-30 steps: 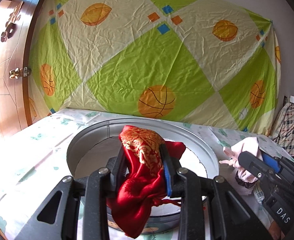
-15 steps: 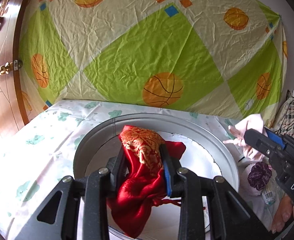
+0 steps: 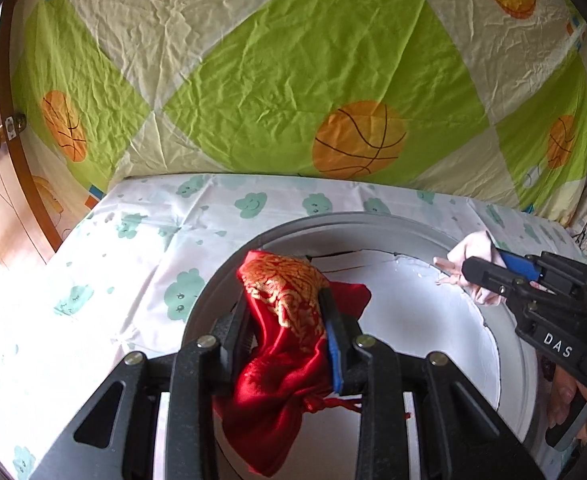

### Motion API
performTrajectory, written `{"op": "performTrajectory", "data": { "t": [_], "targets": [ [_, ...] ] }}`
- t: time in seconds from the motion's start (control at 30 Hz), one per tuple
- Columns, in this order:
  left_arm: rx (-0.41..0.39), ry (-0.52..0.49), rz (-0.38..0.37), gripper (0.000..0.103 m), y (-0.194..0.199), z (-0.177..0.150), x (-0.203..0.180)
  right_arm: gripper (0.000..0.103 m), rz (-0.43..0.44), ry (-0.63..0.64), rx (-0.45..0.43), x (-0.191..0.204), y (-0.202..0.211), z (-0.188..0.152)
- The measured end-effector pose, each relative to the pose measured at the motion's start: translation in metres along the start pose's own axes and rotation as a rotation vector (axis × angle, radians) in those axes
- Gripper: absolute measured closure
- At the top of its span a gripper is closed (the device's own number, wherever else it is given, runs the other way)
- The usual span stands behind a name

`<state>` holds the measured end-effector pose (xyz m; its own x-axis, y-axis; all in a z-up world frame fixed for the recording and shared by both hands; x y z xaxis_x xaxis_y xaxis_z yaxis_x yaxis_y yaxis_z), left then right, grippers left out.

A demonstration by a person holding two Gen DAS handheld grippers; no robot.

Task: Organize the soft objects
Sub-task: 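Open the right tool dropping the pink sock into the tin while the left tool releases the red pouch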

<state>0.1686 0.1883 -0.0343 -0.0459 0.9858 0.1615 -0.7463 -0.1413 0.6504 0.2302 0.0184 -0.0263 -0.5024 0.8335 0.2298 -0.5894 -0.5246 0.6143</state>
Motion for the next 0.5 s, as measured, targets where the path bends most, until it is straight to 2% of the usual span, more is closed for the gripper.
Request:
{"op": "performTrajectory", "data": {
  "t": [0.27,0.37,0.4,0.47,0.5],
  "targets": [
    [0.043,-0.04,0.011,0.073,-0.012,0.01,0.003,0.077,-0.037,0.035,0.02,0.005,-0.017,0.005],
    [0.05,-0.056,0.025,0.069,-0.014,0.012,0.003,0.077,-0.046,0.044,0.016,0.007,-0.019,0.006],
    [0.051,-0.068,0.038,0.063,-0.014,0.012,0.001,0.073,-0.045,0.042,0.016,0.008,-0.02,0.007],
    [0.045,-0.08,0.077,0.045,-0.011,0.012,-0.001,0.054,-0.038,0.038,0.016,0.008,-0.018,0.006],
    [0.032,-0.084,0.097,0.031,-0.008,0.011,-0.001,0.036,-0.039,0.037,0.006,0.009,-0.016,0.006]
  ]
}}
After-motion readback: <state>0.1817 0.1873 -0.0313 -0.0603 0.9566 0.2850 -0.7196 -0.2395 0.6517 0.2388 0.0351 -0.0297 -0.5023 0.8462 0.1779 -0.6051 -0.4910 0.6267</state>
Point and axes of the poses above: each gripper's, at about its wrist camera, not at the fingertips, and y roughly against the way its jaws point, x to its left, z to its top, the point moved 1 cm from there along -y, roughly the way its jaws point, and after that the axes turned 15 degrees about -y, right-handed, at the moved point
